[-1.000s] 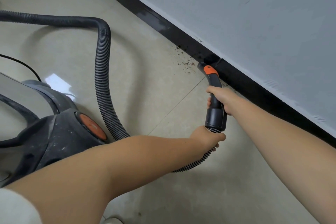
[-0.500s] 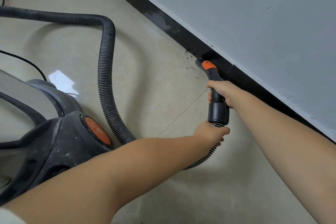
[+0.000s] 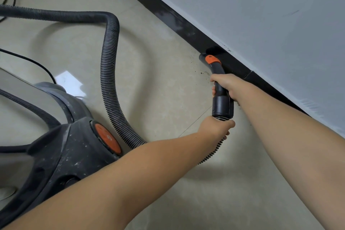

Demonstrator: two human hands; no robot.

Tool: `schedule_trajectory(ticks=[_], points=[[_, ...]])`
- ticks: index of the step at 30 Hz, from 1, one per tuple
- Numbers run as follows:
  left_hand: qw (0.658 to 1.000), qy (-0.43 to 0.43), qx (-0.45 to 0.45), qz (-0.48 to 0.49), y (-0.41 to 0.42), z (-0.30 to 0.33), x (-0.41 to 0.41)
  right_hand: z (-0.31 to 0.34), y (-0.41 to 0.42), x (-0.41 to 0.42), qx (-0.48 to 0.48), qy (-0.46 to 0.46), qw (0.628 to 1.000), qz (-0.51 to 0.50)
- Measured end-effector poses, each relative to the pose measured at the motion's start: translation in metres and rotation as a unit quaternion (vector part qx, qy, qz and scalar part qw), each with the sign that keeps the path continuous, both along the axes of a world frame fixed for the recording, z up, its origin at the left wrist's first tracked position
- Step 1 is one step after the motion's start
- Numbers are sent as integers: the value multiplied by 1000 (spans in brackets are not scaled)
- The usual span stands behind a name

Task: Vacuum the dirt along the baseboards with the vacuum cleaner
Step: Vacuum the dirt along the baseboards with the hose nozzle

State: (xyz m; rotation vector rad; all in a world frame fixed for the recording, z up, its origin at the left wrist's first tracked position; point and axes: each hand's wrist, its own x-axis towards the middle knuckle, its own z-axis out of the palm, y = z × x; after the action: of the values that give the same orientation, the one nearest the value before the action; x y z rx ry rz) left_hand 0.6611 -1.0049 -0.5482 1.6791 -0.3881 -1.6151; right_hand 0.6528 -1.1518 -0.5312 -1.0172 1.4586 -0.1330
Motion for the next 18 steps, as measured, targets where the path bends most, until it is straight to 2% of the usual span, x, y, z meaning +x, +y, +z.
schedule_trajectory(ticks=[8, 18], points=[[1000, -1, -13, 13, -3, -2, 17, 4, 1, 23, -23, 17, 1000, 9], [993, -18, 17, -112, 47, 13, -44, 12, 52, -66, 17, 29, 997, -64]])
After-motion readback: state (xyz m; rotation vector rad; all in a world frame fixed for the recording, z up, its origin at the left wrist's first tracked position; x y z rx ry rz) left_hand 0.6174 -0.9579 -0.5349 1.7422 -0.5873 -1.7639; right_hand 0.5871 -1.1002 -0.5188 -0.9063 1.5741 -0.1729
